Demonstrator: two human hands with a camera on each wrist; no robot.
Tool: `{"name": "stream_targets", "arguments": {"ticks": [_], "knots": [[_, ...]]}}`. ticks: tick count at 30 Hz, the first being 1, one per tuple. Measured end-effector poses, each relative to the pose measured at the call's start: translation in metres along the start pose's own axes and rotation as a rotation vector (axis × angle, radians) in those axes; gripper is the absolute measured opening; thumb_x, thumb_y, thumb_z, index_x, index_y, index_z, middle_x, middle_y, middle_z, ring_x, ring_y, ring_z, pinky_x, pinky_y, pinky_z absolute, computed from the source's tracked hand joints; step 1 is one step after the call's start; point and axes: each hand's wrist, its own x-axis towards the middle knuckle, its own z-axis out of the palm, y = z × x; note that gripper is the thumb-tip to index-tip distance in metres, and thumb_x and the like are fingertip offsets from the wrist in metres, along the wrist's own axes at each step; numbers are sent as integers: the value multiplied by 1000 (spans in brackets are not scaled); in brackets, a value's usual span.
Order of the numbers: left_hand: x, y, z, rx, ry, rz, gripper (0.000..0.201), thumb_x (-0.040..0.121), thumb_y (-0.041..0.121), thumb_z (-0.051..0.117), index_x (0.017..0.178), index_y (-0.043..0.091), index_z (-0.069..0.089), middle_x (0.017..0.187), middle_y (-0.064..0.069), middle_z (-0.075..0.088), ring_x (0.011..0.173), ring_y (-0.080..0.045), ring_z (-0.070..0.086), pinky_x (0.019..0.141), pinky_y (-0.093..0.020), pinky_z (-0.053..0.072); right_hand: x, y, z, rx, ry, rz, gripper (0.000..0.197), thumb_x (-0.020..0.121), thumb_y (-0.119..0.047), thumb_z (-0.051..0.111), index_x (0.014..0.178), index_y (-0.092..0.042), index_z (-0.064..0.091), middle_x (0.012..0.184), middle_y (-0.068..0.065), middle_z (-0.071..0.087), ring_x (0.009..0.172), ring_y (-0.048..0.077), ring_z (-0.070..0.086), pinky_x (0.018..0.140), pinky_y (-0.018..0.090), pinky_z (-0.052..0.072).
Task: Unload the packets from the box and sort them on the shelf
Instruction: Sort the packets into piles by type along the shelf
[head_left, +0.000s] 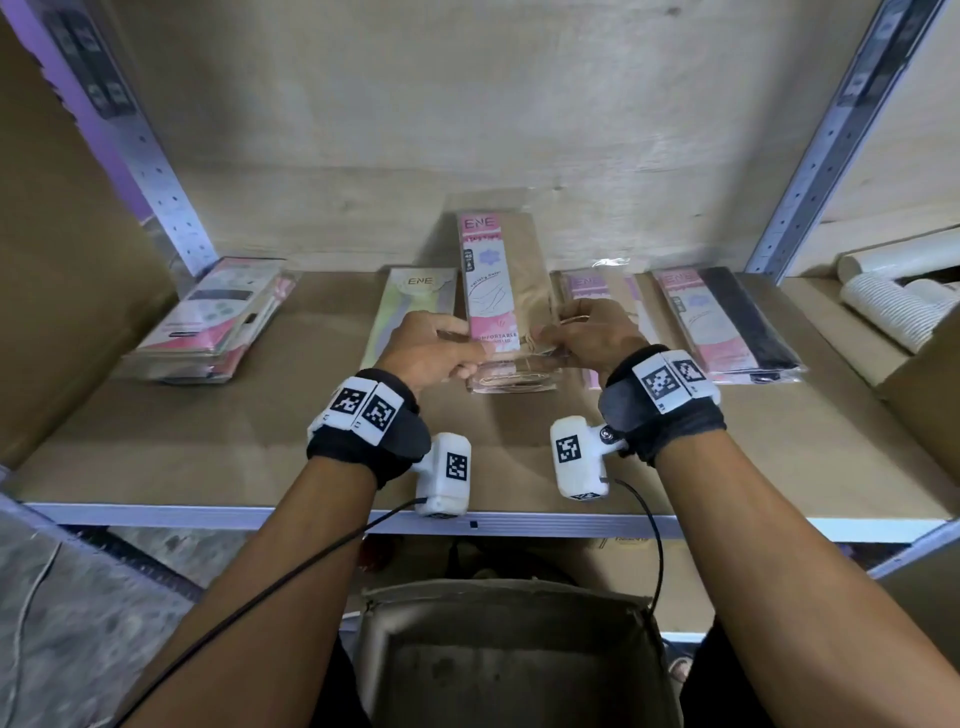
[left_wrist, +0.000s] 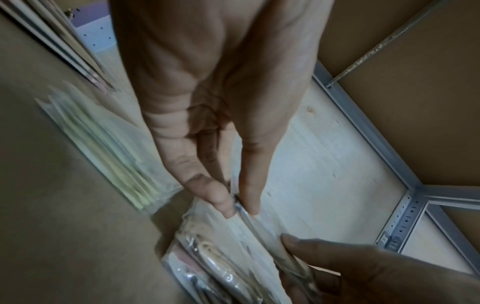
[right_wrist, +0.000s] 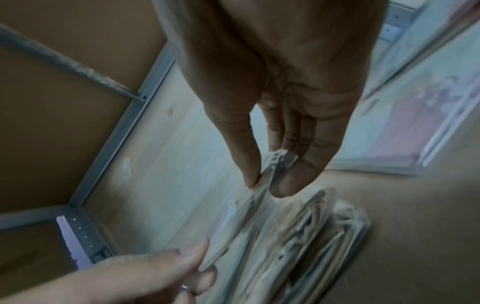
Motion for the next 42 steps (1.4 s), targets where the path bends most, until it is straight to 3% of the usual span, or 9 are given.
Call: {"name": "stream_targets", "arguments": {"ticks": [2,6,12,18,25,35,38,40,42], "knots": [[3,1,1,33,31,-16,29,77,12,84,104,8,74,89,-22,76,68,-23,60,76,-33,53,4,1,0,-122,40,-12,26,76,8,75,84,-9,56,87,12,66,78,37,73,79,49,60],[7,1,5,157,84,-43,34,70,15,89,101,7,75,77,-9,77,61,-14,68,72,-26,60,7,7,1,-334,121,-24,29,69,-9,84,87,-12,62,97,11,70,92,30,72,85,43,59],[9,3,10,233,99,-90,28,65,20,93,80,18,70,77,-9,77,73,-18,77,81,-35,62,4,9,0,-432,135,-10,34,65,-13,86,93,-2,69,99,15,72,93,28,71,84,43,59],[7,5,10,296,142,-105,44,65,15,92,104,6,74,83,-8,77,69,-20,76,83,-34,62,0,7,1,-424,127,-3,61,64,-18,90,116,-10,59,115,12,63,101,29,67,88,42,58],[5,6,12,326,123,-114,47,69,13,90,111,5,71,97,-14,76,74,-26,76,84,-36,61,-4,5,1,-499,139,-39,46,66,-20,89,103,-11,63,104,7,65,97,24,67,86,39,59],[5,5,11,339,132,-100,46,68,17,90,110,6,72,88,-13,77,72,-23,76,83,-35,62,-1,6,-1,-558,130,-68,33,67,-22,88,83,-17,59,98,4,66,92,21,66,81,35,59],[4,6,3,322,190,-69,56,68,28,90,115,7,70,94,-11,76,76,-23,76,85,-36,61,0,3,-3,-626,173,-120,43,71,-31,84,106,-16,62,101,-2,58,93,15,57,76,23,45],[4,7,-11,311,262,-15,59,69,40,87,118,11,70,105,-7,74,87,-27,75,90,-39,59,0,-3,-2,-683,230,-208,51,76,-36,80,118,-16,60,107,-1,57,99,16,55,84,24,42],[1,9,-28,283,339,33,55,72,44,84,116,14,71,106,-6,73,94,-30,73,92,-42,57,-4,-9,4,-665,275,-301,44,79,-35,77,116,-18,62,113,2,60,103,18,58,87,26,44]]}}
